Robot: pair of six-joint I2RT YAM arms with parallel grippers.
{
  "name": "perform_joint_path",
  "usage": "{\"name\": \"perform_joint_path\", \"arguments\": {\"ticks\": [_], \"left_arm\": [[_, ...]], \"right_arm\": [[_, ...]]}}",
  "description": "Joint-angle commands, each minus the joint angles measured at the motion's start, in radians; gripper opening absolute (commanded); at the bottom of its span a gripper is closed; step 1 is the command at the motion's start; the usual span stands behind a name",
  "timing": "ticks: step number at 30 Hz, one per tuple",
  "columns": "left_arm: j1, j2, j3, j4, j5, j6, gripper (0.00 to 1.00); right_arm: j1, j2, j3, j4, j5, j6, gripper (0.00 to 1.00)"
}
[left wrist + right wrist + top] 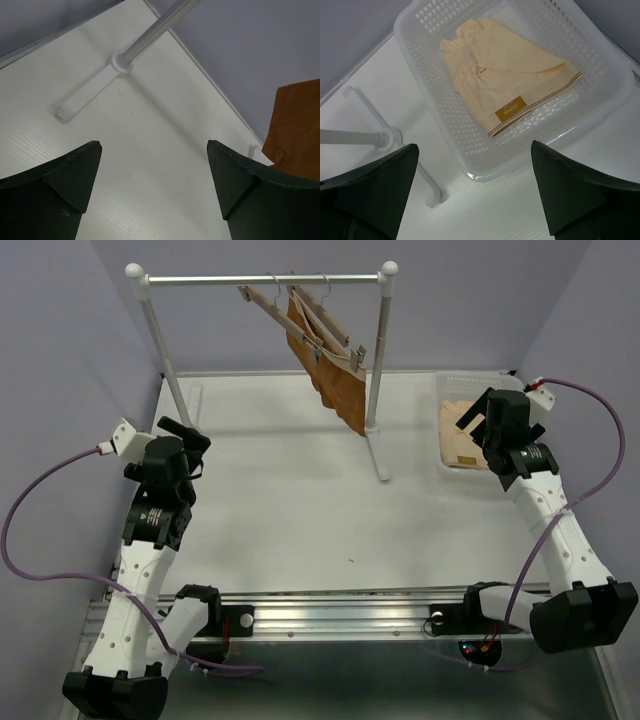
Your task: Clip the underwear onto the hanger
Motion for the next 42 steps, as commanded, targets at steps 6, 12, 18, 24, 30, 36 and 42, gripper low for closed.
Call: {"name": "perform_joint_path", "arguments": {"ticks": [6, 12, 18, 24, 30, 36, 42], "left_arm": [[-0.001, -0.007, 0.018, -0.025, -0.012, -0.003, 0.99], [-0.001, 0.015, 0.015, 0.008, 0.008, -0.004, 0.99], [-0.001, 0.065, 0.015, 0.030, 0.028, -0.012, 0.99], [-0.001, 0.083, 0.032, 0.030, 0.003, -0.001, 0.99], [-0.001, 0.080, 0.027, 0.024, -0.023, -0.003, 0.99], [0.001, 0.085, 0.027, 0.011, -0.058, -0.012, 0.99], [0.001, 0.074, 0.015, 0.002, -0.069, -0.038, 0.99]], "right_arm": [[-0.002, -0.048, -0.016, 0.031, -0.004, -0.063, 1.00], [-0.002, 0.001, 0.022, 0.034, 0.027, -0.074, 1.00], [-0.002, 0.151, 0.145, 0.034, 0.047, -0.087, 1.00], [-0.057, 0.344, 0.277, 0.009, 0.041, -0.116, 1.00], [-0.134, 0.591, 0.410, 0.002, -0.097, -0.172, 1.00], [-0.134, 0.751, 0.473, 0.007, -0.169, -0.200, 1.00], [-0.143, 0.887, 0.512, 0.054, -0.154, -0.180, 1.00]]}}
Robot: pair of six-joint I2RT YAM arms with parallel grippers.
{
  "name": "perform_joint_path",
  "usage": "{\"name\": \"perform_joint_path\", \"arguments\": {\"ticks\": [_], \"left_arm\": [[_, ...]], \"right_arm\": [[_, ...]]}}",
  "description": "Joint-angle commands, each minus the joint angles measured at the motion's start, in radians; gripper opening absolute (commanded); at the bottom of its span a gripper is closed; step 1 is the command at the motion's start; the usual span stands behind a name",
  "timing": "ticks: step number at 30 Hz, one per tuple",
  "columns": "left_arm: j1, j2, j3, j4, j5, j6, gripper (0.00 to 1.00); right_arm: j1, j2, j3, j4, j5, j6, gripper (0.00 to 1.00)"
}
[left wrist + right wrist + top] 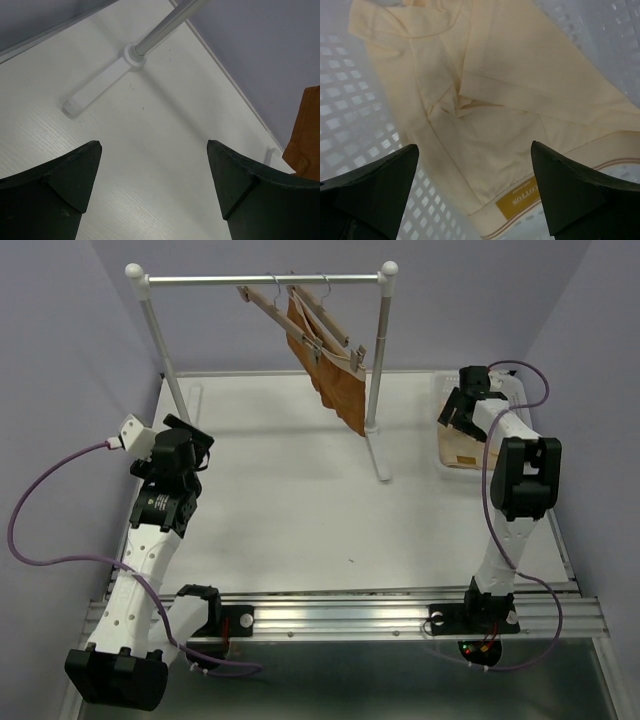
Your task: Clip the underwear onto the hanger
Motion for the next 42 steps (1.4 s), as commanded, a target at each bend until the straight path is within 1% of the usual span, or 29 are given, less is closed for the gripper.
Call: {"name": "perform_joint_path", "arguments": {"ticks": [1, 4, 6, 9, 11, 12, 14, 17, 22, 24, 26, 27, 29, 33, 38, 42], "left_arm": [[0.001, -0.019, 0.013, 0.005, -0.042, -0.020, 0.99], [0.001, -0.028, 0.004, 0.000, -0.026, -0.022, 0.99], [0.001, -0.032, 0.002, -0.002, -0.022, -0.023, 0.99], [0.001, -0.032, 0.002, -0.009, -0.019, -0.022, 0.99], [0.001, -0.030, 0.004, -0.012, -0.017, -0.020, 0.99], [0.001, -0.028, 0.007, -0.015, -0.019, -0.020, 0.99], [0.001, -0.028, 0.010, -0.020, -0.020, -0.017, 0.99], [0.001, -0.030, 0.013, -0.025, -0.022, -0.013, 0.99], [0.001, -0.038, 0.005, -0.029, -0.023, -0.014, 0.99], [0.001, -0.041, 0.001, -0.029, -0.022, -0.016, 0.99], [0.001, -0.044, -0.001, -0.032, -0.022, -0.017, 0.99], [0.001, -0.048, -0.001, -0.032, -0.019, -0.019, 0.99], [0.001, -0.054, -0.004, -0.035, -0.014, -0.020, 0.99], [0.001, -0.068, -0.007, -0.026, 0.001, -0.020, 0.99], [0.001, -0.082, -0.014, -0.008, 0.024, -0.013, 0.99], [0.001, -0.094, -0.037, 0.006, 0.047, -0.011, 0.99]], "right_arm": [[-0.006, 0.037, 0.048, 0.076, -0.008, 0.009, 1.00], [-0.015, 0.066, 0.037, 0.130, -0.014, 0.033, 0.96], [-0.015, 0.077, 0.032, 0.166, -0.009, 0.038, 0.90], [-0.015, 0.096, 0.014, 0.205, 0.004, 0.035, 0.85], [-0.015, 0.109, 0.000, 0.219, 0.015, 0.035, 0.80], [-0.015, 0.114, -0.005, 0.226, 0.018, 0.035, 0.76], [-0.024, 0.128, -0.011, 0.227, 0.029, 0.037, 0.73], [-0.024, 0.140, -0.024, 0.230, 0.029, 0.041, 0.66], [-0.024, 0.152, -0.043, 0.245, 0.024, 0.044, 0.44], [-0.024, 0.152, -0.044, 0.250, 0.009, 0.041, 0.27], [-0.034, 0.149, -0.052, 0.263, -0.026, 0.021, 0.03], [-0.034, 0.139, -0.054, 0.269, -0.038, 0.017, 0.01], [-0.044, 0.111, -0.074, 0.305, -0.093, -0.008, 0.01], [-0.044, 0.005, -0.120, 0.361, -0.101, -0.040, 0.01], [-0.044, -0.137, -0.129, 0.363, -0.117, -0.106, 0.01], [-0.044, -0.272, -0.152, 0.357, -0.199, -0.164, 0.01]]}}
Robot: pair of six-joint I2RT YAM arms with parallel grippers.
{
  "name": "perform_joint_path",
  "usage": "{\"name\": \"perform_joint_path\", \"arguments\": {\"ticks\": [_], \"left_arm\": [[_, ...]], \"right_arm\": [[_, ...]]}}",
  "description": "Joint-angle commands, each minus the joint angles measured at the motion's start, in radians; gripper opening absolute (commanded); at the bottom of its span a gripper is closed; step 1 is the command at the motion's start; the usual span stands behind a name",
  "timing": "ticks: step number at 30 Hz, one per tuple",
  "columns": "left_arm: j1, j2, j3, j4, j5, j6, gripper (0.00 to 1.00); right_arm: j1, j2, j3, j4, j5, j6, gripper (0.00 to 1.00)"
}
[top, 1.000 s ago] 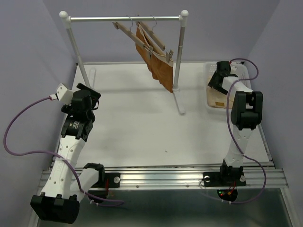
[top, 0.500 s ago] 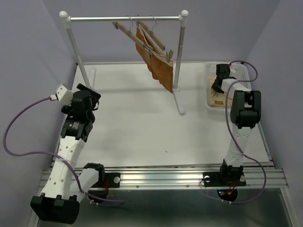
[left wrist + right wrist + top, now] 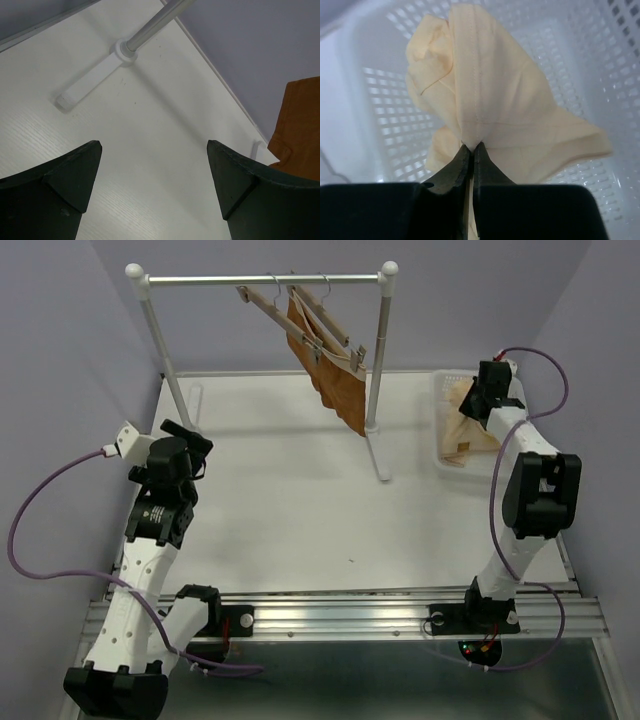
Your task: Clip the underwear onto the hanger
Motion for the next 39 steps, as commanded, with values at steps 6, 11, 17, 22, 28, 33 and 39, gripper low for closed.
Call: {"name": "perform_joint_path", "arguments": {"ticks": [6, 11, 17, 22, 28, 33, 39], "left_arm": [[0.001, -0.052, -0.057, 0.045, 0.057, 0.003, 0.99], [0.001, -0.081, -0.082, 0.041, 0.100, 0.007, 0.99], [0.001, -0.104, -0.096, 0.030, 0.169, 0.011, 0.99], [0.001, -0.116, -0.090, -0.002, 0.220, 0.018, 0.99], [0.001, -0.112, -0.068, -0.024, 0.240, 0.035, 0.99], [0.001, -0.083, -0.062, -0.013, 0.235, 0.047, 0.99], [0.001, -0.050, -0.061, -0.047, 0.228, 0.026, 0.99]], "right_arm": [[-0.004, -0.292, -0.016, -0.012, -0.310, -0.114, 0.01], [0.113, -0.427, -0.057, -0.073, -0.392, -0.191, 0.01], [0.254, -0.591, -0.158, -0.087, -0.439, -0.251, 0.01], [0.369, -0.671, -0.230, -0.122, -0.500, -0.232, 0.01], [0.613, -0.646, -0.260, -0.174, -0.473, -0.258, 0.01], [0.808, -0.560, -0.205, -0.179, -0.260, -0.243, 0.01], [0.895, -0.370, -0.149, -0.185, -0.158, -0.205, 0.33]]}}
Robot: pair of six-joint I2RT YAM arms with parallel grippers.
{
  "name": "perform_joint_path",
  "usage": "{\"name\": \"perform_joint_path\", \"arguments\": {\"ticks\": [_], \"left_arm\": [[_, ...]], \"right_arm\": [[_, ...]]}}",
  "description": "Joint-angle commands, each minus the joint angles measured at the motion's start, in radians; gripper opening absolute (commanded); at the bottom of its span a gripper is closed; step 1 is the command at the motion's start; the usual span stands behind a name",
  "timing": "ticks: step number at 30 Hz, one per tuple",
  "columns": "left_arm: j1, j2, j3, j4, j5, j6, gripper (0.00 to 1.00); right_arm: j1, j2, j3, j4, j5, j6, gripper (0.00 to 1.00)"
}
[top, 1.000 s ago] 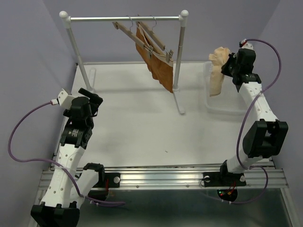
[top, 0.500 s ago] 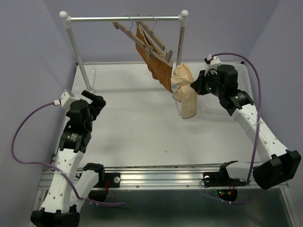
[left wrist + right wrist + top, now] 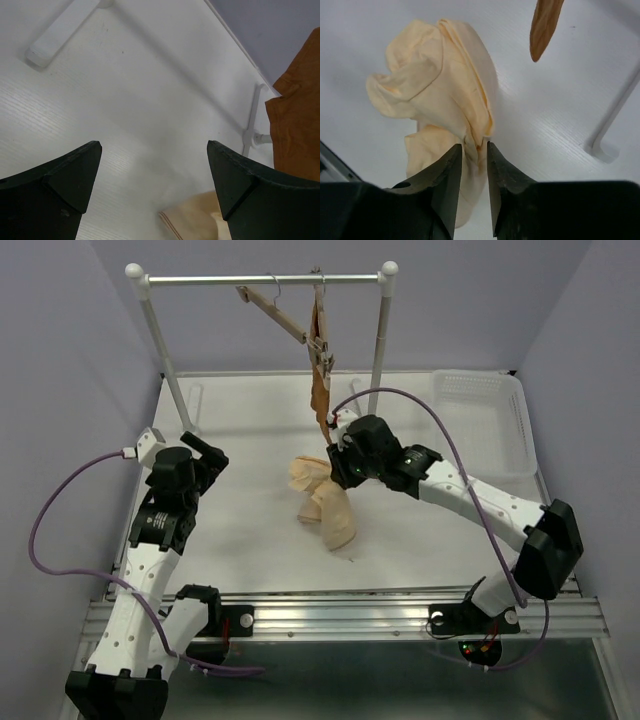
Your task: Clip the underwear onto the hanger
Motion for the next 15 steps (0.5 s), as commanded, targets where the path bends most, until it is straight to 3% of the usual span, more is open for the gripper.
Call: {"name": "perform_joint_path", "arguments": {"ticks": [1, 3, 4, 6, 11, 15], "left_arm": [[0.001, -0.002, 0.016, -0.007, -0.008, 0.006, 0.99], [0.001, -0.002, 0.015, -0.011, -0.013, 0.003, 0.99], [0.001, 0.001, 0.015, -0.016, -0.016, -0.002, 0.99], [0.001, 0.004, 0.010, -0.017, -0.011, -0.010, 0.99], [0.001, 0.021, -0.031, -0.019, 0.024, -0.025, 0.99], [0.003, 0.045, -0.082, -0.017, 0.085, -0.048, 0.99]], "right_arm": [[0.043, 0.129, 0.069, 0.006, 0.073, 0.008, 0.50], [0.052, 0.154, 0.072, 0.006, -0.001, 0.004, 0.67], [0.052, 0.156, 0.064, 0.020, -0.054, 0.005, 0.87], [0.052, 0.151, 0.056, 0.029, -0.064, 0.004, 1.00], [0.052, 0.113, 0.012, 0.038, 0.071, 0.043, 1.00], [0.052, 0.088, -0.035, 0.026, 0.053, 0.011, 1.00]]}}
